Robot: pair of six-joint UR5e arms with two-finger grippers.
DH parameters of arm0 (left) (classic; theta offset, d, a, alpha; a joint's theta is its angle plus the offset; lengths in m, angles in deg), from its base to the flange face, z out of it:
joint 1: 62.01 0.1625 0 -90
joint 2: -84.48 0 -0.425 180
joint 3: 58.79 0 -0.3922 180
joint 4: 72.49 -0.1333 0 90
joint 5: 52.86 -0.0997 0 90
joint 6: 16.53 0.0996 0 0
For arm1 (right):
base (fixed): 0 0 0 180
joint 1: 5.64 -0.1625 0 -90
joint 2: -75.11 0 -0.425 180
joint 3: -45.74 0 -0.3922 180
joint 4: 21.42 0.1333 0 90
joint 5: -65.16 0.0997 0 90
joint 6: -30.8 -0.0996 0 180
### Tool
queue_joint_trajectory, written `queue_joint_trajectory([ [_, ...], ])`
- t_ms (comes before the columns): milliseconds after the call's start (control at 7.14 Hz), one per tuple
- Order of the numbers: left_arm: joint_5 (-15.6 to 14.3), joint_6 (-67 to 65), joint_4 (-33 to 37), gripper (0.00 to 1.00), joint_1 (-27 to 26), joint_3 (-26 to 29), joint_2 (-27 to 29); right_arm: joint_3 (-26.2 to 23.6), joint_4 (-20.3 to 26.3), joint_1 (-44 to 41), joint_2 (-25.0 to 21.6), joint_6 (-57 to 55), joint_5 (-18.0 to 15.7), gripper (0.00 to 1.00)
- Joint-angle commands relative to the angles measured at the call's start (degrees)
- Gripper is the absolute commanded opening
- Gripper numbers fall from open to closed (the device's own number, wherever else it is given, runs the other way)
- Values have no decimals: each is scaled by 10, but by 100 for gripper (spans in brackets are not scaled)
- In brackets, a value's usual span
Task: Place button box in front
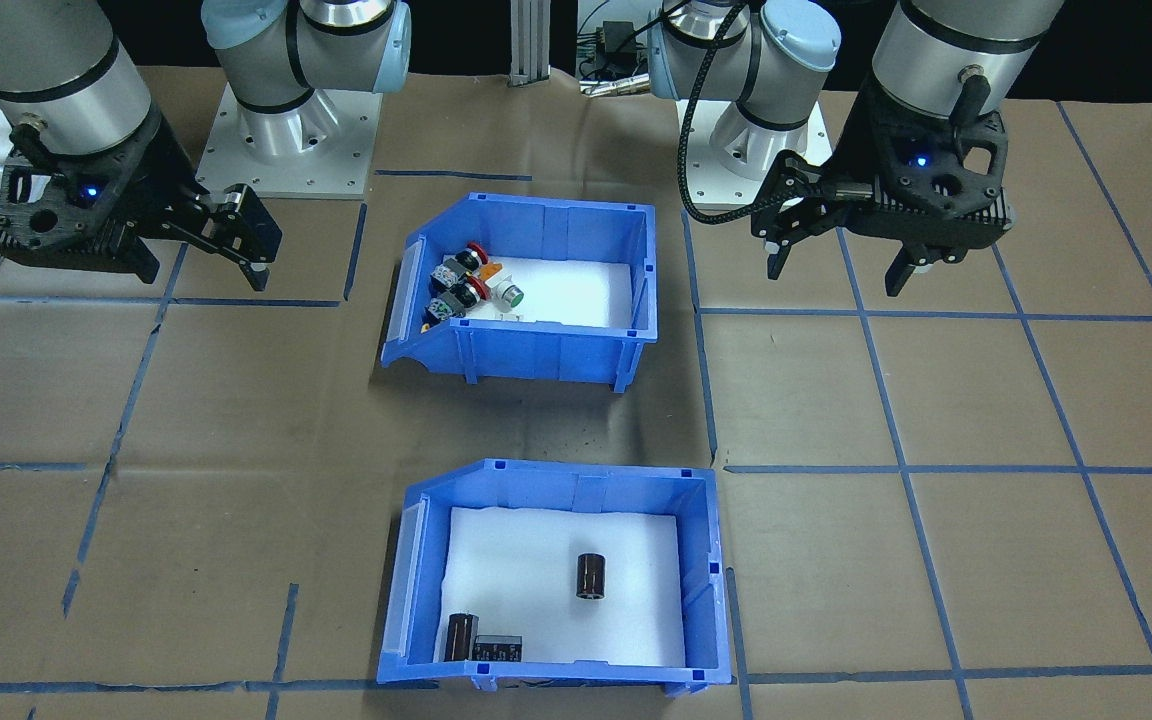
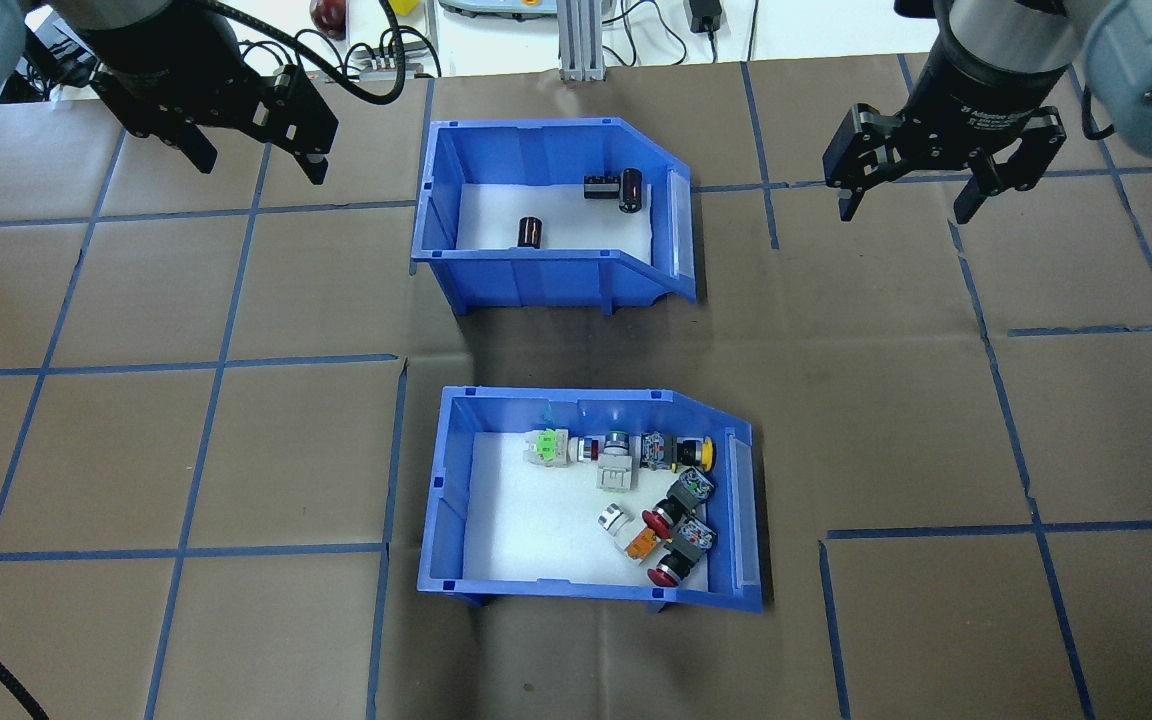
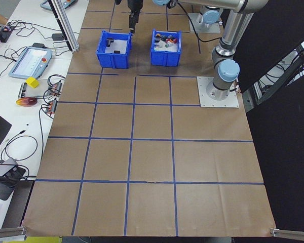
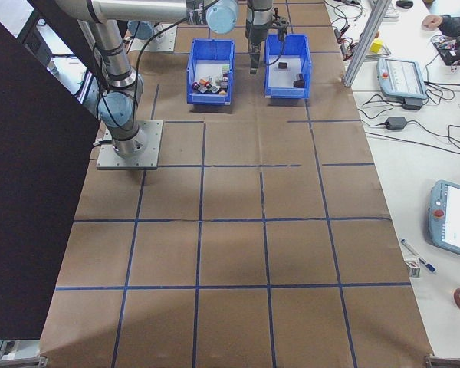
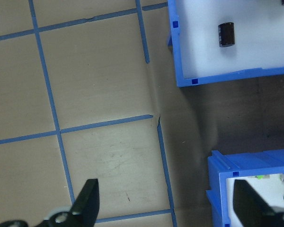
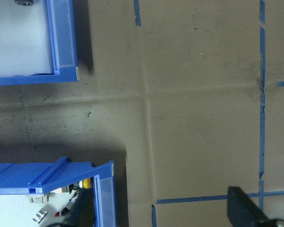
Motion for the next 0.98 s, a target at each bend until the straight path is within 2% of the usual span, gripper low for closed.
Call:
queue_joint_trajectory([
  [0, -1, 0, 0, 99, 0, 0, 0, -1, 6, -3, -2, -1, -1, 100],
  [560, -1, 0, -4, 99, 0, 0, 0, -1, 0, -5, 7, 14, 1, 100],
  [840, 2, 0, -4, 99, 0, 3, 12, 3, -10, -5, 11, 151, 8, 100],
])
